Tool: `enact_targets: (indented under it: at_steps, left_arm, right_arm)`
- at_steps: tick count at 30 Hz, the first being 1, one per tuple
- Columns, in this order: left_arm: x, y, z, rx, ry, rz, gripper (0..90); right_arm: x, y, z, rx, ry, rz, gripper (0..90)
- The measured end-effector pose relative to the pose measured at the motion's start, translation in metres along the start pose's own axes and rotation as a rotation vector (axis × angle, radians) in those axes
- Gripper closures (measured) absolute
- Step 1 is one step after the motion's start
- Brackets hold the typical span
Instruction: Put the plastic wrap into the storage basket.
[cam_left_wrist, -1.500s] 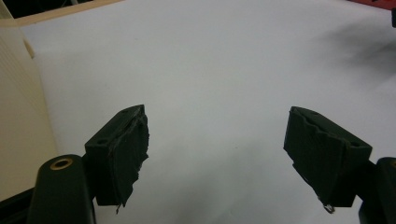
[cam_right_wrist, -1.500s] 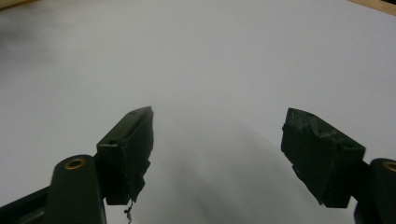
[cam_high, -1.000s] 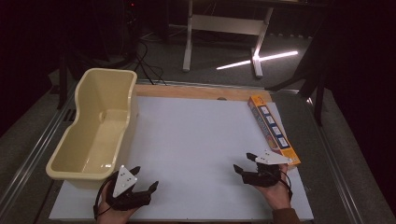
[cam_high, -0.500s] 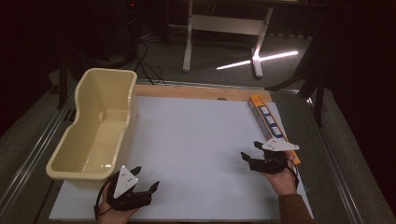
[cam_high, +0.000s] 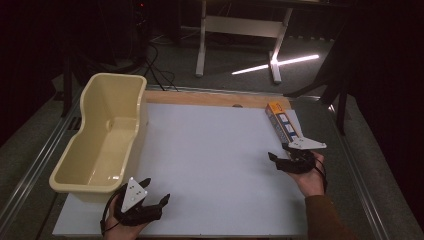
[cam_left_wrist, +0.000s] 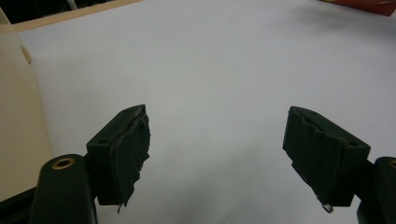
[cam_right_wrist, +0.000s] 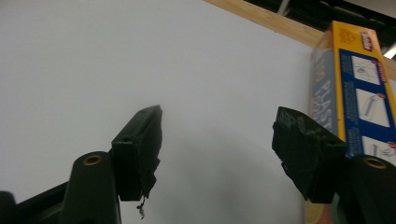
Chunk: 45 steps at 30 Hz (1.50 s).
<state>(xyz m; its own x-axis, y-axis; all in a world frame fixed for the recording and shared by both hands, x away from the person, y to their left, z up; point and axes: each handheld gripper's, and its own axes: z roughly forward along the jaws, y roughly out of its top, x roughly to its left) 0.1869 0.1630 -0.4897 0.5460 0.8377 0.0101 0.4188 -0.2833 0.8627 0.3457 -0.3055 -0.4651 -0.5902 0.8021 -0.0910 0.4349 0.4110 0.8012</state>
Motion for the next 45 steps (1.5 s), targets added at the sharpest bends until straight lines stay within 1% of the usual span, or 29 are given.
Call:
enact_targets:
  at_steps: [4,8,9,10,14,16,17,18,23,24,25,27,28,29,31,32,33,34,36,37,40,41,43,44,45]
  left_arm:
    - [0.001,0.000,0.000,0.000,0.000,-0.004,22.8]
    - [0.000,0.000,0.000,-0.001,0.001,0.001,22.8]
    - [0.000,0.000,0.000,-0.001,0.001,0.001,22.7]
    - [0.001,0.000,-0.001,-0.001,0.002,-0.002,22.8]
    - [0.001,0.000,-0.001,-0.001,0.003,-0.003,22.7]
    - [0.001,0.000,-0.001,-0.001,0.002,-0.002,22.7]
    - [0.000,0.000,-0.001,-0.001,0.002,-0.002,22.7]
    - [0.000,0.000,-0.001,0.000,0.002,-0.004,22.7]
    - [0.000,0.000,-0.001,0.000,0.003,-0.004,22.7]
    - [0.000,0.000,-0.001,0.000,0.003,-0.004,22.7]
    - [0.000,0.000,0.000,0.000,0.003,-0.005,22.7]
    - [0.000,0.000,0.000,0.000,0.003,-0.004,22.7]
    - [0.000,-0.001,-0.001,0.000,0.003,-0.005,22.7]
    - [0.000,-0.001,-0.001,0.001,0.003,-0.004,22.7]
    - [0.000,-0.001,-0.001,0.001,0.002,-0.004,22.7]
    - [0.000,-0.001,-0.001,0.001,0.002,-0.004,22.7]
    - [0.000,-0.001,-0.001,0.000,0.002,-0.005,22.7]
    - [0.000,-0.001,0.000,0.001,0.002,-0.004,22.7]
    - [0.000,-0.001,0.000,0.004,0.002,0.001,22.7]
    - [0.000,-0.001,0.000,0.004,0.001,0.001,22.7]
    - [0.000,-0.001,0.000,0.003,0.001,0.000,22.6]
    - [0.000,-0.001,0.000,0.003,0.001,-0.001,22.7]
    - [0.000,-0.001,0.000,0.001,0.001,-0.003,22.7]
    - [0.000,-0.001,-0.001,0.002,0.001,-0.002,22.7]
    - [0.000,-0.001,-0.001,0.002,0.001,-0.002,22.7]
  right_arm:
    - [-0.009,0.003,0.003,0.002,-0.023,-0.001,32.7]
    - [-0.017,0.005,0.005,-0.012,-0.037,0.019,33.3]
    - [-0.017,0.005,0.005,-0.012,-0.037,0.019,33.3]
    - [-0.023,0.005,0.008,-0.009,-0.046,0.029,33.6]
    - [-0.028,0.005,0.010,-0.002,-0.057,0.029,34.0]
    - [-0.036,0.005,0.012,0.016,-0.065,0.043,34.2]
    - [-0.036,0.005,0.012,0.016,-0.065,0.043,34.2]
    - [-0.040,0.004,0.015,0.026,-0.071,0.050,34.1]
    - [-0.051,0.002,0.021,0.063,-0.088,0.053,33.6]
    - [-0.051,0.002,0.021,0.063,-0.088,0.053,33.6]
    - [-0.056,0.002,0.022,0.072,-0.087,0.064,33.5]
    - [-0.056,0.002,0.022,0.072,-0.087,0.064,33.5]
    - [-0.063,0.001,0.025,0.090,-0.097,0.074,31.8]
    - [-0.066,0.001,0.026,0.095,-0.101,0.075,31.0]
    - [-0.071,0.001,0.027,0.108,-0.109,0.083,29.2]
    - [-0.071,0.001,0.027,0.108,-0.109,0.083,29.2]
    - [-0.076,0.001,0.028,0.124,-0.120,0.091,26.9]
    - [-0.079,0.002,0.028,0.127,-0.128,0.096,26.0]
    - [-0.084,0.003,0.028,0.125,-0.126,0.119,25.0]
    - [-0.086,0.003,0.029,0.126,-0.133,0.122,23.4]
    - [-0.091,0.005,0.033,0.153,-0.155,0.119,20.2]
    - [-0.092,0.005,0.035,0.164,-0.157,0.123,20.0]
    - [-0.095,0.005,0.038,0.184,-0.147,0.130,19.5]
    - [-0.097,0.004,0.040,0.198,-0.155,0.130,19.6]
    - [-0.099,0.004,0.041,0.205,-0.144,0.139,19.6]
